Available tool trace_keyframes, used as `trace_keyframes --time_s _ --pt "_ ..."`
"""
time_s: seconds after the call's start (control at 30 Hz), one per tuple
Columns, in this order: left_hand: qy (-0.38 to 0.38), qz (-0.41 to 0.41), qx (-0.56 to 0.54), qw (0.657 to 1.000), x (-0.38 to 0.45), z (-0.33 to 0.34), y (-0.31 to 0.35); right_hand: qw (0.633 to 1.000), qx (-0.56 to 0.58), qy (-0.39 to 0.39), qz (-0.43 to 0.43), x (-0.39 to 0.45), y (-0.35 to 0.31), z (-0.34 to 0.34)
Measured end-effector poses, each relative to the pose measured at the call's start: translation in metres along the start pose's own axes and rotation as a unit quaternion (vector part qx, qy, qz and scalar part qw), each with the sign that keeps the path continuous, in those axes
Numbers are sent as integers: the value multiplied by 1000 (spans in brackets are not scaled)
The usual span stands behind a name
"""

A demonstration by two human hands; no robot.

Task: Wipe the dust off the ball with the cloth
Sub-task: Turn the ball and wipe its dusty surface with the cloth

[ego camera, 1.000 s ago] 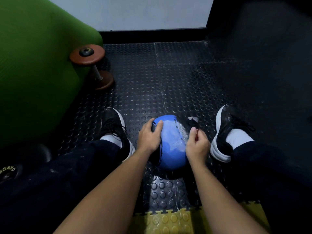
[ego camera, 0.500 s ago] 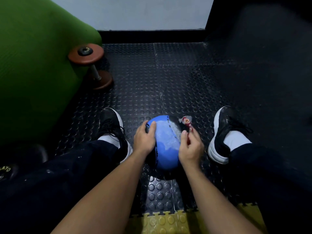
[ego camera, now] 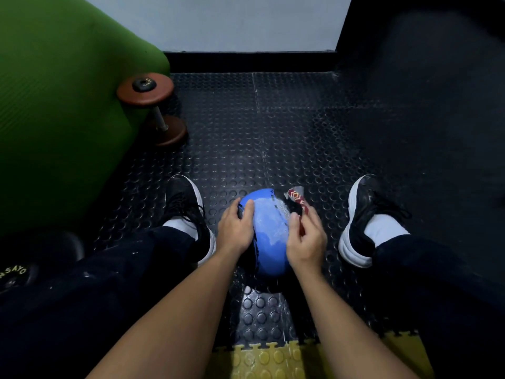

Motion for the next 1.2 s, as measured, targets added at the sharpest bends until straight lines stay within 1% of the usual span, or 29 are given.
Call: trace_keyframes --time_s 0.03,0.07,0.17,0.2,0.23,0.33,0.37,0.4,0.43,0.47,0.53,0.6,0.63,0.7,0.77,0.83,0.87,0.9,1.0,1.07,1.13,1.17,1.2 --pt "-3 4 1 1000 -1 -1 0 1000 -3 9 4 -6 8 -1" --pt "-5 9 2 1000 -2 -2 -1 999 -5 18 32 -8 17 -1" --pt "-3 16 -2 1000 -4 1 -3 984 -3 23 175 2 30 0" --pt "1 14 -1 1000 -5 3 -4 981 -6 17 191 7 27 0" --pt "5 10 1 1000 -5 4 -3 983 -7 15 180 10 22 -1" --pt "13 -1 4 1000 -1 6 1 998 -2 6 56 3 2 -5" --pt "14 -2 3 1000 1 6 2 1000 1 2 24 -5 1 -4" --pt "11 -2 3 1000 2 5 2 1000 4 3 11 -11 3 -3" --pt "8 1 3 1000 0 4 3 1000 8 9 18 -15 8 -4" --pt "6 7 3 1000 -1 4 3 999 12 17 44 -14 12 -4" --pt "9 14 14 1000 -5 4 4 992 13 23 126 -3 18 -3" --pt "15 6 46 999 -7 4 7 982 3 1 189 13 22 -1" --pt "19 0 68 997 -7 3 11 979 -1 -12 202 20 24 -1" --pt "31 -6 109 994 0 0 21 981 4 -30 191 30 28 -3" --pt "13 30 100 994 9 -1 24 986 2 -49 158 36 35 -5" --pt "-63 90 60 992 14 4 22 989 4 -66 132 39 37 -6" --pt "-99 107 46 988 14 8 19 989 7 -71 126 40 39 -6" --pt "-117 112 37 986 13 11 17 990 8 -73 124 41 41 -7" --pt "-92 118 26 988 11 16 14 988 -1 -59 140 41 40 -9" --pt "-89 110 24 990 11 18 15 988 -1 -16 152 29 37 -10" --pt "-87 102 22 991 11 18 17 994 -10 31 107 8 31 -9" --pt "-86 99 22 991 11 17 17 996 -13 39 78 -1 29 -9" --pt "-86 99 22 991 11 17 16 997 -13 39 67 -6 30 -9"
Point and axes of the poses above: each hand's wrist, its own x-axis towards the middle knuckle, its own z-axis out of the palm, y = z × x, the point moved 2 cm from there along x, towards the middle knuckle, and after that the axes turned 12 degrees about -x, right-handed, at the moved point
